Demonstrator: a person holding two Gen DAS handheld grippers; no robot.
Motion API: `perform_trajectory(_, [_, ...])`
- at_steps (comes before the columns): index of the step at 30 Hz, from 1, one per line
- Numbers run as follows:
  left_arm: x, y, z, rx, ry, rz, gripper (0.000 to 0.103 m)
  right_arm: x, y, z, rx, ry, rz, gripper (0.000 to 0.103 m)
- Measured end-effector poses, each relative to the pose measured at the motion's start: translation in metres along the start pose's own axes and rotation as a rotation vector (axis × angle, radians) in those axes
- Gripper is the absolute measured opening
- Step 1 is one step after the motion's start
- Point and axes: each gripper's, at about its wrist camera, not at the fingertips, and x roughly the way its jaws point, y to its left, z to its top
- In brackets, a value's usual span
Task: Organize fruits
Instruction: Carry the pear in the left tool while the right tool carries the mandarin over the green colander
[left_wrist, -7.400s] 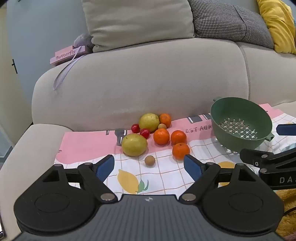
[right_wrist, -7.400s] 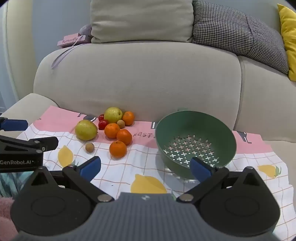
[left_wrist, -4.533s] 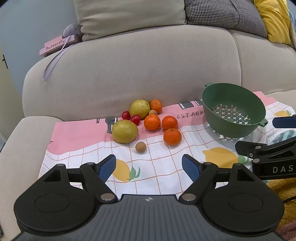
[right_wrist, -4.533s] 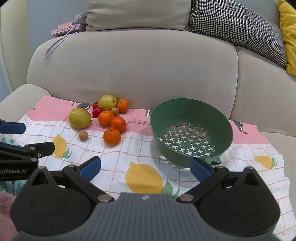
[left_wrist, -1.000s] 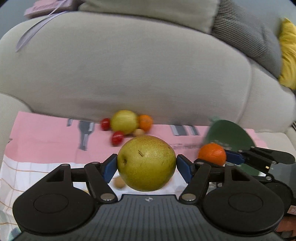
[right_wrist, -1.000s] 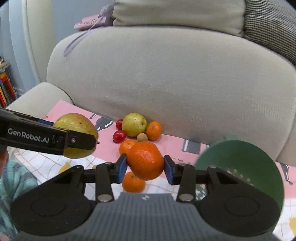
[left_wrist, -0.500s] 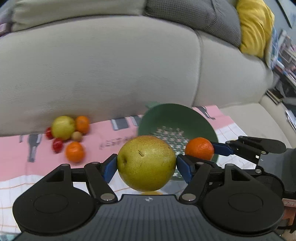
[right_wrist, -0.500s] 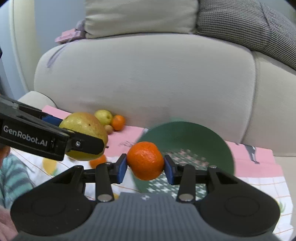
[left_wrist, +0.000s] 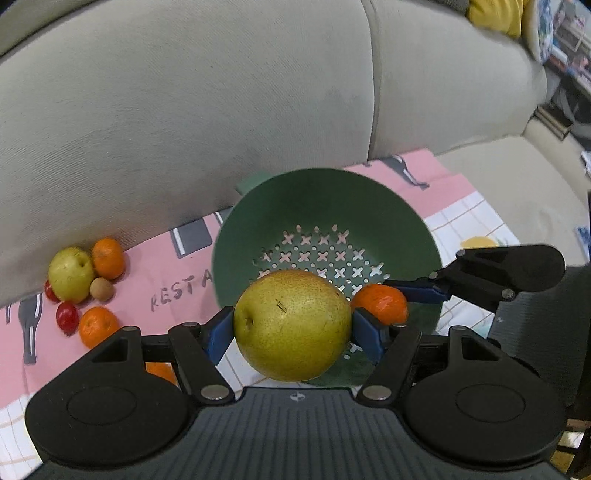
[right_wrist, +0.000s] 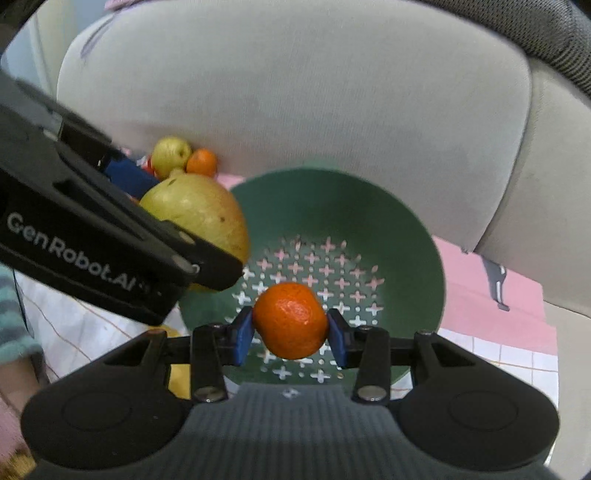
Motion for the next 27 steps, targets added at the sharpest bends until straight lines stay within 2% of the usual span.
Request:
perform_trajectory(6, [0.024, -0.003, 0.01, 0.046, 0.066, 0.014, 0.079, 0.021, -0.01, 0.002, -0.018, 0.057, 0.035, 0.04])
perform_trajectory(13, [0.05, -0.002, 0.015, 0.069, 0.135, 0.011, 0.079, 0.042, -0.013, 0.003, -0.052, 0.1, 0.037, 0.04])
perform_trajectory(27, [0.081, 0.0, 0.02, 0.115, 0.188, -0.01, 0.079, 0.073, -0.016, -0.003, -0.089, 0.171, 0.032, 0.04])
